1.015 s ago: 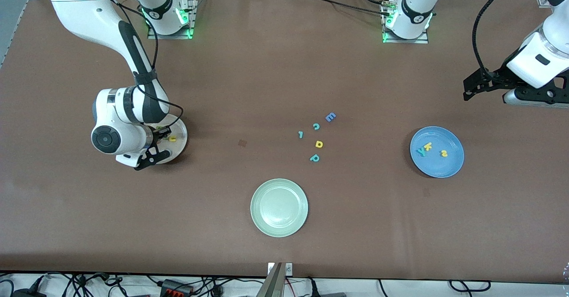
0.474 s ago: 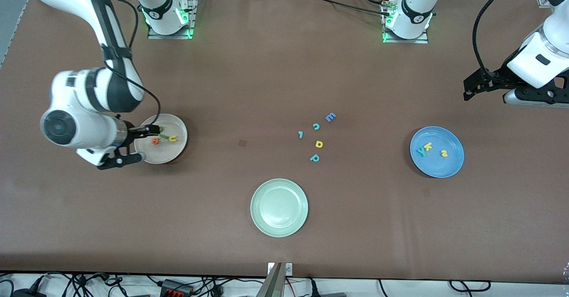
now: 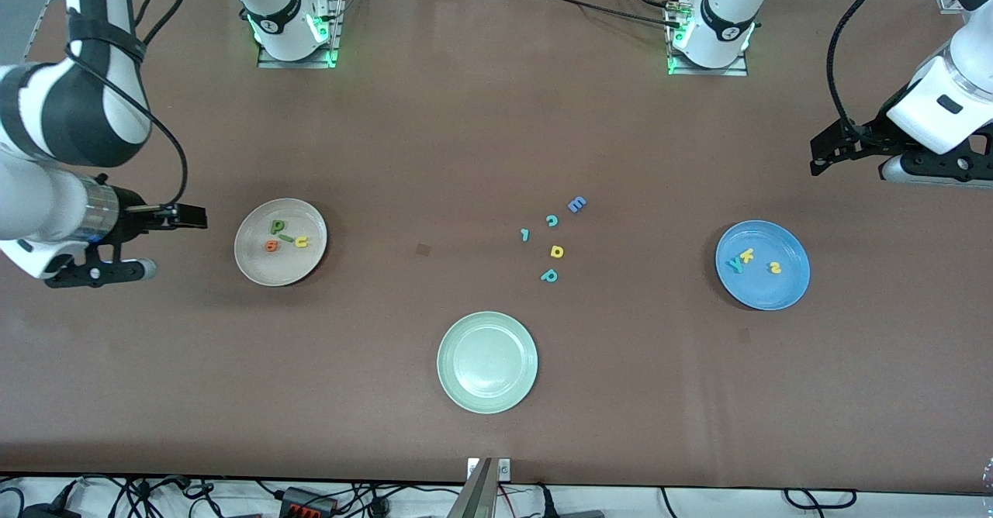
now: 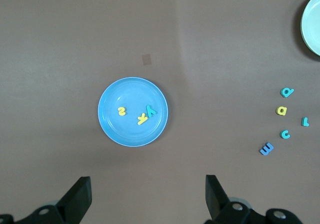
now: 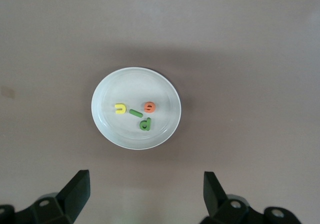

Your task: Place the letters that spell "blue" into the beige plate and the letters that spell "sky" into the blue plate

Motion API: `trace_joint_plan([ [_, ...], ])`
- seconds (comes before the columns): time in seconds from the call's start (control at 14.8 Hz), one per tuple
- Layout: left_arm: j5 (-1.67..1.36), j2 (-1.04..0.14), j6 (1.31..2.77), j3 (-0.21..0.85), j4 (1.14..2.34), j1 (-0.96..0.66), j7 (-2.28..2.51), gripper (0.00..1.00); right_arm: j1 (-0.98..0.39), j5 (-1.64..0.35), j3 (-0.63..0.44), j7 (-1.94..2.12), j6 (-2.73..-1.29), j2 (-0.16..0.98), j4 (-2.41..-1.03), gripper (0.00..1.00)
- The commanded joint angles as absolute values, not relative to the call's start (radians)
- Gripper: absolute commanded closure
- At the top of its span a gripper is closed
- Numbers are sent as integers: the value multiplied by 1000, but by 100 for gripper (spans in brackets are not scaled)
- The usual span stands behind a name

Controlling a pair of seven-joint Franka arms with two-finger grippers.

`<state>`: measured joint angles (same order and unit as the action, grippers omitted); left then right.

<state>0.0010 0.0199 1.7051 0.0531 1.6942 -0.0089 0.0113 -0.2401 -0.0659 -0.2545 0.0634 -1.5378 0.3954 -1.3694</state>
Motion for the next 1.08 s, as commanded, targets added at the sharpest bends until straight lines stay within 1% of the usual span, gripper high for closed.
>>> trace_joint_plan([
  [0.0, -17, 11, 1683, 63, 1667, 5, 3, 0, -244, -64, -264, -40, -1494, 403, -1283, 0],
  [0.14, -15, 11, 1683, 63, 1667, 5, 3, 0, -241, -63, -268, -46, -1491, 402, -1246, 0],
  [0.2, -17, 11, 1683, 63, 1667, 3, 3, 0, -232, -58, -264, -38, -1491, 379, -1224, 0],
  [0.34, -15, 11, 1683, 63, 1667, 3, 3, 0, -155, -66, -229, -38, -1493, 344, -1226, 0],
  [0.41, -17, 11, 1683, 63, 1667, 2, 3, 0, -112, -58, -183, -40, -1493, 322, -1232, 0],
  [0.47, -17, 11, 1683, 63, 1667, 2, 3, 0, -77, -57, -160, -31, -1493, 307, -1236, 0],
  [0.74, -17, 11, 1683, 63, 1667, 2, 3, 0, -39, -55, -153, 11, -1494, 242, -1264, 0],
  [0.88, -17, 11, 1683, 63, 1667, 2, 3, 0, 3, -51, -103, 29, -1493, 229, -1272, 0],
  [1.02, -17, 11, 1683, 63, 1667, 2, 3, 0, 21, 1, -60, 17, -1505, 210, -1319, 0],
])
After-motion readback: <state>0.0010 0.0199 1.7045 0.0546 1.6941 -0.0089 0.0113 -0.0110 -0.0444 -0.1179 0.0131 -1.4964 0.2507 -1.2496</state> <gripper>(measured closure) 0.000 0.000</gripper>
